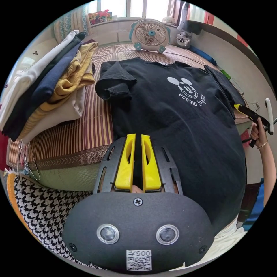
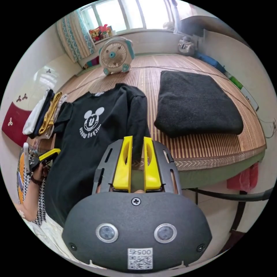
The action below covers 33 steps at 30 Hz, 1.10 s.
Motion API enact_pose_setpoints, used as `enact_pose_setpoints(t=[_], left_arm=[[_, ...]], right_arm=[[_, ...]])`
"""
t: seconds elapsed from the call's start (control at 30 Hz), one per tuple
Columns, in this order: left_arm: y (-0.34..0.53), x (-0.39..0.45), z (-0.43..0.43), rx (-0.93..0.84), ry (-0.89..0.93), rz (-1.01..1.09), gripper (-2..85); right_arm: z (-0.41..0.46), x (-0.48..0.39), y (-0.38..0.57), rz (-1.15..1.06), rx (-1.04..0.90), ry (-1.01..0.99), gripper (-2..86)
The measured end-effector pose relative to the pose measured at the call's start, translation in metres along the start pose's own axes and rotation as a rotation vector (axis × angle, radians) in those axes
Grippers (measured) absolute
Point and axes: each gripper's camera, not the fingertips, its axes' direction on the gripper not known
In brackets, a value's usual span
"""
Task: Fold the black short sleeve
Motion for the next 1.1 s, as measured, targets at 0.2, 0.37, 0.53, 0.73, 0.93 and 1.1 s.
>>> enact_pose_setpoints(t=[0.2, 0.37, 0.53, 0.73, 0.93, 1.1], left_arm=[[0.009, -0.002, 0.0, 0.006, -0.009, -0.015, 5.1], [0.017, -0.009, -0.002, 0.006, 0.014, -0.041, 5.1], [0.026, -0.013, -0.006, 0.012, 0.016, -0.041, 5.0], [0.034, -0.024, -0.012, -0.004, 0.07, -0.085, 4.5], [0.046, -0.023, -0.021, 0.002, 0.052, -0.09, 3.6], [0.056, -0.023, -0.031, 0.009, 0.055, -0.11, 3.7]], right_arm=[[0.031, -0.006, -0.013, 0.02, -0.04, 0.083, 4.4], [0.054, -0.027, -0.007, 0.007, -0.053, 0.148, 2.9], [0.043, -0.045, -0.002, -0.084, -0.062, 0.155, -0.8], [-0.042, -0.075, -0.029, -0.219, 0.154, 0.238, -1.0], [-0.07, -0.041, -0.099, -0.251, 0.184, 0.41, -1.1], [-0.019, 0.008, -0.131, -0.161, 0.013, 0.461, -1.0]])
